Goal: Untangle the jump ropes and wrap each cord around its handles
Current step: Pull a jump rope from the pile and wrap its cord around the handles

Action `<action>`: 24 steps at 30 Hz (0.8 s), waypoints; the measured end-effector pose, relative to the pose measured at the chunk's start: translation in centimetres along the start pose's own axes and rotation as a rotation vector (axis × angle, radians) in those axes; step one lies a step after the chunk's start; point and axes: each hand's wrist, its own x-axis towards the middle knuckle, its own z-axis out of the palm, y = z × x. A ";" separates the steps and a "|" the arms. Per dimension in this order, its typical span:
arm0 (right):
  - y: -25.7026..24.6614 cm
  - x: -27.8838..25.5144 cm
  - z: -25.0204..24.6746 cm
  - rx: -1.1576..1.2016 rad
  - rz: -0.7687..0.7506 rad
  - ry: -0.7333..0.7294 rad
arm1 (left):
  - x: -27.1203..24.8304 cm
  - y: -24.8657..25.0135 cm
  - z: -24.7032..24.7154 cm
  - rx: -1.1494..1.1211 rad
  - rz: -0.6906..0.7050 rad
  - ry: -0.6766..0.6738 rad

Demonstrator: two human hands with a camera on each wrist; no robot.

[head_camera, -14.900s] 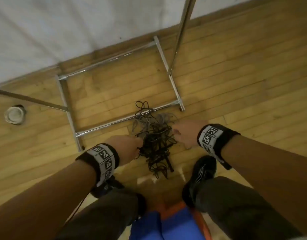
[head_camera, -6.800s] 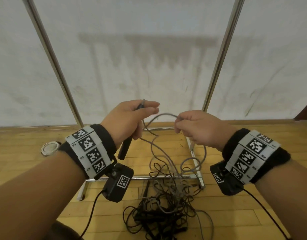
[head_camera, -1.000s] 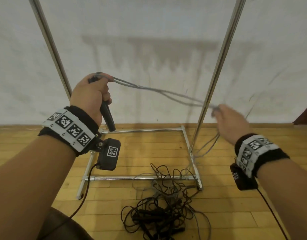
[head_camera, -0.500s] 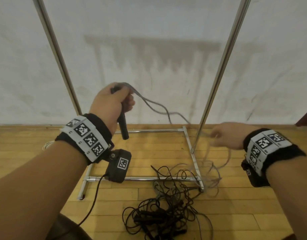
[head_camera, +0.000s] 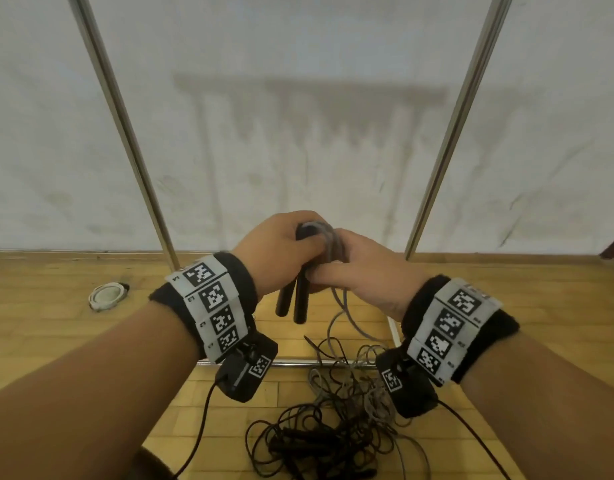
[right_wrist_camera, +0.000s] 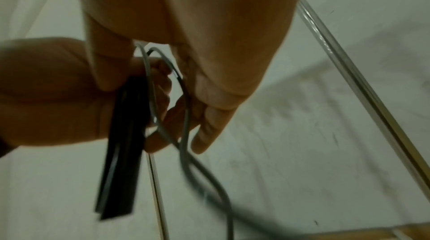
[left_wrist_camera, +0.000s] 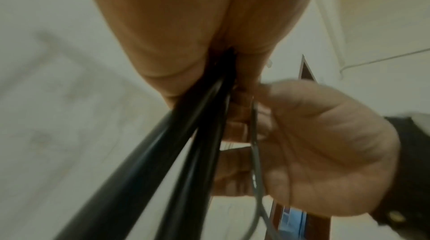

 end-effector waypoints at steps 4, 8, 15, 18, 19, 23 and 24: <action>1.0 0.4 0.9 -0.170 0.054 -0.006 | 0.4 0.1 -0.2 -0.423 -0.062 0.107; 1.4 0.6 1.3 -0.161 0.112 0.125 | 1.1 0.8 -0.5 -0.810 -0.073 0.249; 1.6 1.0 2.7 0.295 0.169 0.160 | 2.5 1.9 0.1 -1.086 -0.067 0.546; 1.1 1.5 3.0 0.459 0.156 0.306 | 2.9 1.9 0.2 -1.061 -0.026 0.567; 1.0 1.6 3.0 0.510 0.159 0.350 | 3.0 1.8 0.2 -0.997 0.004 0.559; 0.5 1.8 1.3 0.534 0.170 0.464 | 2.7 0.9 -0.2 -0.645 0.140 0.415; 0.6 1.8 0.7 0.478 0.164 0.480 | 2.6 0.5 -0.5 -0.558 0.156 0.376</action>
